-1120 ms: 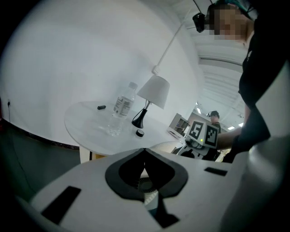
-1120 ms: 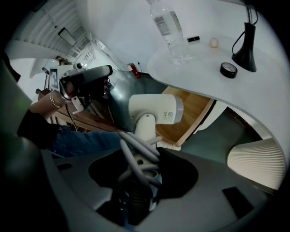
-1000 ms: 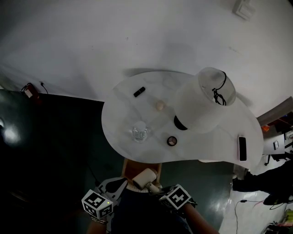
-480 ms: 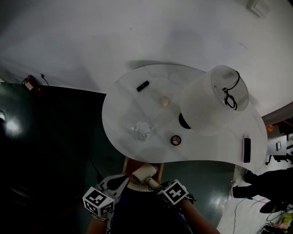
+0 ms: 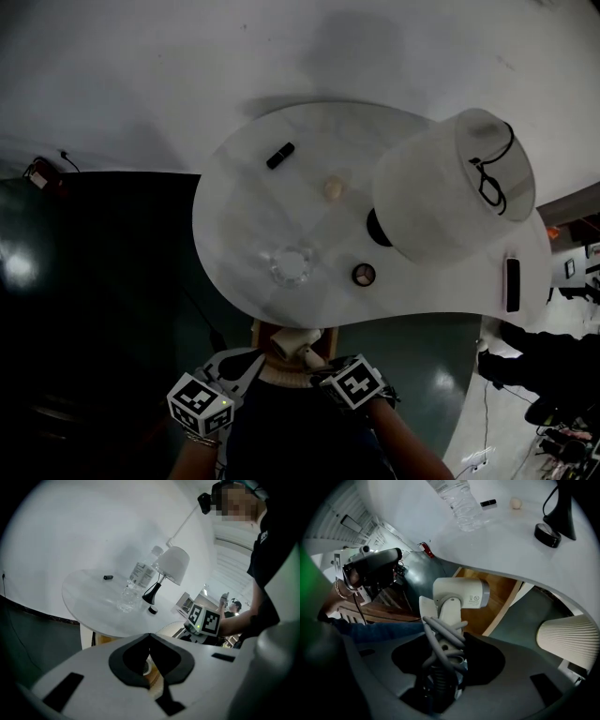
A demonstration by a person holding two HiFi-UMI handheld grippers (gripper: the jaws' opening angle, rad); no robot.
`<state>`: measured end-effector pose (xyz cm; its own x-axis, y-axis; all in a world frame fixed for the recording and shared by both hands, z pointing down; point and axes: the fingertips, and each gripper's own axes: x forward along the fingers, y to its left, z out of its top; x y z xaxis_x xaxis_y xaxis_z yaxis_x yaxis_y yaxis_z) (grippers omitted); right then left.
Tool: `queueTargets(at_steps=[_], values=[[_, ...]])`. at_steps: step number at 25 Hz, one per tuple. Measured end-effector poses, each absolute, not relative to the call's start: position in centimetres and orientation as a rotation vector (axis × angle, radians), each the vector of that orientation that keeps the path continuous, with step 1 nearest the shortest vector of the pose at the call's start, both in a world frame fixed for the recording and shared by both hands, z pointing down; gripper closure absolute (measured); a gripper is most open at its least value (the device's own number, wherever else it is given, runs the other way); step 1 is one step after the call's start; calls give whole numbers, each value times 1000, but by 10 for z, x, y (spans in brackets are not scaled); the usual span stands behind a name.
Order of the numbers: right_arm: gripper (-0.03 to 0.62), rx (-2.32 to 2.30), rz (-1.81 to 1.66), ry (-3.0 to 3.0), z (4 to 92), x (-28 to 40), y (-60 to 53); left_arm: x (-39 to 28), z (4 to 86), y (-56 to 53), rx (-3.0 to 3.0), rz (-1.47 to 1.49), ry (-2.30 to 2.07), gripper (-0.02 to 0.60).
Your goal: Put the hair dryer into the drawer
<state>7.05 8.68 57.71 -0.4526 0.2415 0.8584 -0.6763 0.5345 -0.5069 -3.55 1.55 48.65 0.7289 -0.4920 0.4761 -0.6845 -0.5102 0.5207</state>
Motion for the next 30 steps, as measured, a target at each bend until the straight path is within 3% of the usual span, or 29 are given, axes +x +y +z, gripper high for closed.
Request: queueTargets(at_steps=[30], values=[[373, 875, 1251, -1716, 650, 29, 21, -73, 529, -7, 2144, 334, -735, 574]])
